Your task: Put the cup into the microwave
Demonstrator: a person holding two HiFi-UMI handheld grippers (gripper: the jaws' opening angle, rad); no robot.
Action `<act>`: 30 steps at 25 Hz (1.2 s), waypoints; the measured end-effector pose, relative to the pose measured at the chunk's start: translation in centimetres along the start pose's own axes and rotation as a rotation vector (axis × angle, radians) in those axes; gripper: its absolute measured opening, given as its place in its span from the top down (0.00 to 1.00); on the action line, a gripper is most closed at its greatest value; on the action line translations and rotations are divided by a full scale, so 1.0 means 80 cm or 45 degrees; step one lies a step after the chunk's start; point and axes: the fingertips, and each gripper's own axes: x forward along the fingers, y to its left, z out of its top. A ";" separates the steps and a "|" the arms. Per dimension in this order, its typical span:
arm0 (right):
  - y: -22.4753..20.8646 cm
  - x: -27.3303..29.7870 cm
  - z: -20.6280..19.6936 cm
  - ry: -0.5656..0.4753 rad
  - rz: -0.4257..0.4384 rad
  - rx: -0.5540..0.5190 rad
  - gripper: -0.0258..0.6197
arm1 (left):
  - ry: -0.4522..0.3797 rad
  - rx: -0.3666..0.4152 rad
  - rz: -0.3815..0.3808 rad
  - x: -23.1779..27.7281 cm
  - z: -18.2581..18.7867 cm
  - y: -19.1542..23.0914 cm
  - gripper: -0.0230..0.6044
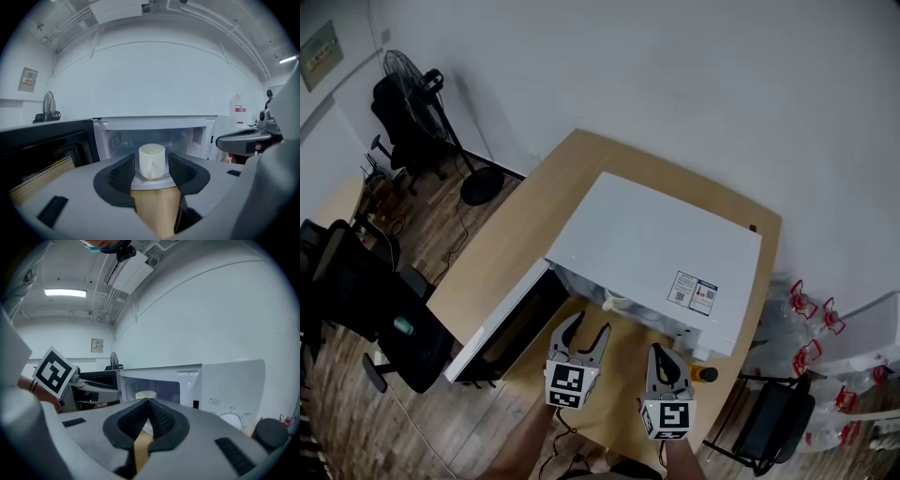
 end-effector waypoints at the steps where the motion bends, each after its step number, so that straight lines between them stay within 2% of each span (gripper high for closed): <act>1: 0.001 -0.002 0.005 -0.008 0.005 -0.004 0.93 | -0.004 0.002 0.005 -0.007 0.003 0.000 0.58; 13: 0.018 -0.041 0.053 -0.084 0.069 -0.067 0.93 | -0.055 -0.006 0.079 -0.086 0.031 -0.020 0.69; 30: 0.046 -0.137 0.071 -0.143 0.154 -0.132 0.93 | -0.098 0.002 0.174 -0.207 0.027 -0.086 0.89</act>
